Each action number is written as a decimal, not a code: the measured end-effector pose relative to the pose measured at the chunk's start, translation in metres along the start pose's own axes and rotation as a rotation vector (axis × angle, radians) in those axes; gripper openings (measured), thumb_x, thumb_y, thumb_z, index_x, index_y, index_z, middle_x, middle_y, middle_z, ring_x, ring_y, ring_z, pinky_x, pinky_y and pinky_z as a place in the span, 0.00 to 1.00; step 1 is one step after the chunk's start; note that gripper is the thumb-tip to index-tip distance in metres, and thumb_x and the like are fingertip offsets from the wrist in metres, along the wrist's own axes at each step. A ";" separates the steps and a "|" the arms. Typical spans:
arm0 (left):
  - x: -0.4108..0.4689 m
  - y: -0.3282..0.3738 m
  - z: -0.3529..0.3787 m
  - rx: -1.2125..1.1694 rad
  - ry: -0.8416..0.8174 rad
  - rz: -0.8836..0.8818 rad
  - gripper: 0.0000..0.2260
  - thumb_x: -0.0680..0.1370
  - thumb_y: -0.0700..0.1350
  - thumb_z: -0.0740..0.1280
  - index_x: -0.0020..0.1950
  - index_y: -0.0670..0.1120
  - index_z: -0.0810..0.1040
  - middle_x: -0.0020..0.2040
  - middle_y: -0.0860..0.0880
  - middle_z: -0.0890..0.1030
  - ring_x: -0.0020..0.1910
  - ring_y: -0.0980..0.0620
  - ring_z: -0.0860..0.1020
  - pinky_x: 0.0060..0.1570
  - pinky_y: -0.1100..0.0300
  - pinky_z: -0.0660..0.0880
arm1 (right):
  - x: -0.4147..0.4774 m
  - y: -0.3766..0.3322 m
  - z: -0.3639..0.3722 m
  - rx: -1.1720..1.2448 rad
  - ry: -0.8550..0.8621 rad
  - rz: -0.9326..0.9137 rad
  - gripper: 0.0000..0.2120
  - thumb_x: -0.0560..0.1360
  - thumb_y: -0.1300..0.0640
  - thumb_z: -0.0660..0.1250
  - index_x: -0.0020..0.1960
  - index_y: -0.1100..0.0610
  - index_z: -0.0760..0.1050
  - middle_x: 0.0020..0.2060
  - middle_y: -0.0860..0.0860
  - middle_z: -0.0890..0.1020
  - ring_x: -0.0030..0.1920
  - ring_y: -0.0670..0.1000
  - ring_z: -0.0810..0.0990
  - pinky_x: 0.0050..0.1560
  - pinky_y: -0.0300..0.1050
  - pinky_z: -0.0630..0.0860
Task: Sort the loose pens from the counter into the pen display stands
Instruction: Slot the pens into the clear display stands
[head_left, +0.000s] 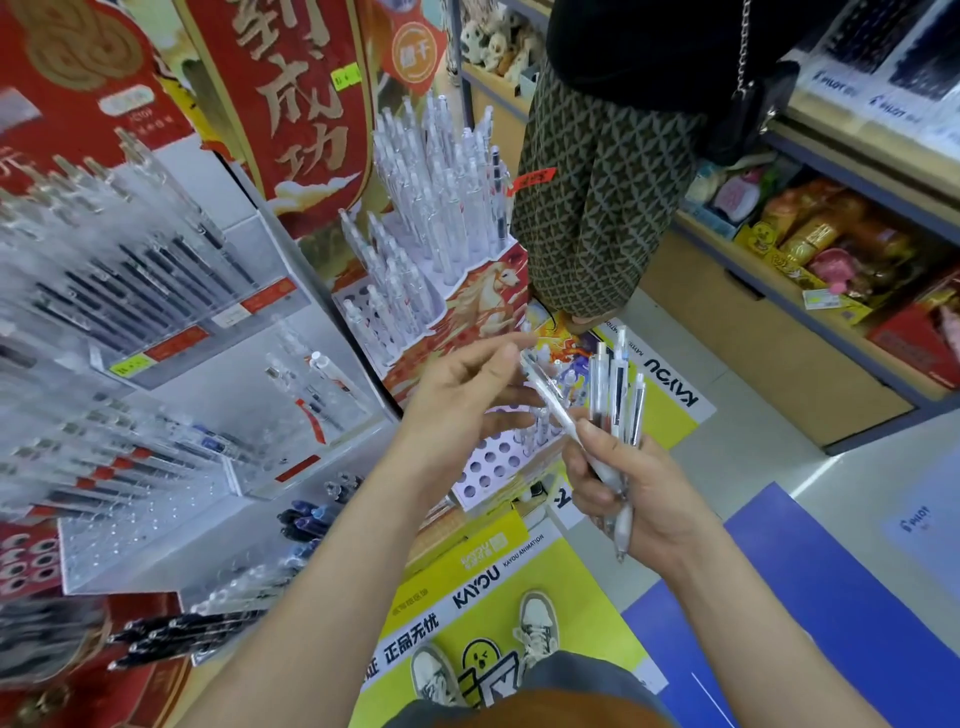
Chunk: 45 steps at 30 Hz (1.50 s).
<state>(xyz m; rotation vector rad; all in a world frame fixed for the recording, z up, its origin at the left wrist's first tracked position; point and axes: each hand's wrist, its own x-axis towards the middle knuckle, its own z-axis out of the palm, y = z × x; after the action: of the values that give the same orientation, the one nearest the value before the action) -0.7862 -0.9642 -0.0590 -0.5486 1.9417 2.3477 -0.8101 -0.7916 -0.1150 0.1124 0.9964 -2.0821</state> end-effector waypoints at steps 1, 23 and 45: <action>-0.001 0.002 0.002 0.018 -0.031 0.006 0.09 0.81 0.42 0.62 0.57 0.44 0.80 0.52 0.38 0.82 0.42 0.49 0.81 0.41 0.58 0.79 | 0.000 0.000 0.001 -0.005 0.001 0.008 0.28 0.56 0.49 0.84 0.50 0.58 0.78 0.29 0.54 0.75 0.21 0.46 0.66 0.21 0.34 0.61; 0.053 -0.037 -0.008 0.682 0.380 0.336 0.11 0.76 0.42 0.71 0.57 0.49 0.83 0.56 0.51 0.83 0.42 0.57 0.78 0.44 0.75 0.72 | 0.002 -0.037 -0.008 -0.237 0.265 -0.107 0.07 0.81 0.63 0.58 0.56 0.57 0.73 0.33 0.54 0.77 0.27 0.51 0.74 0.22 0.39 0.67; 0.068 -0.048 -0.006 1.114 0.128 0.416 0.11 0.77 0.41 0.70 0.59 0.44 0.81 0.51 0.45 0.84 0.49 0.47 0.81 0.51 0.58 0.75 | -0.004 -0.039 0.005 -0.158 0.148 -0.022 0.16 0.76 0.55 0.61 0.62 0.59 0.73 0.38 0.53 0.83 0.30 0.51 0.82 0.23 0.38 0.74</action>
<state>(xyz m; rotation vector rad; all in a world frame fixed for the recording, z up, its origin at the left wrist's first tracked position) -0.8367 -0.9726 -0.1250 -0.1887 3.1405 0.9628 -0.8337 -0.7788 -0.0860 0.1771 1.2527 -2.0289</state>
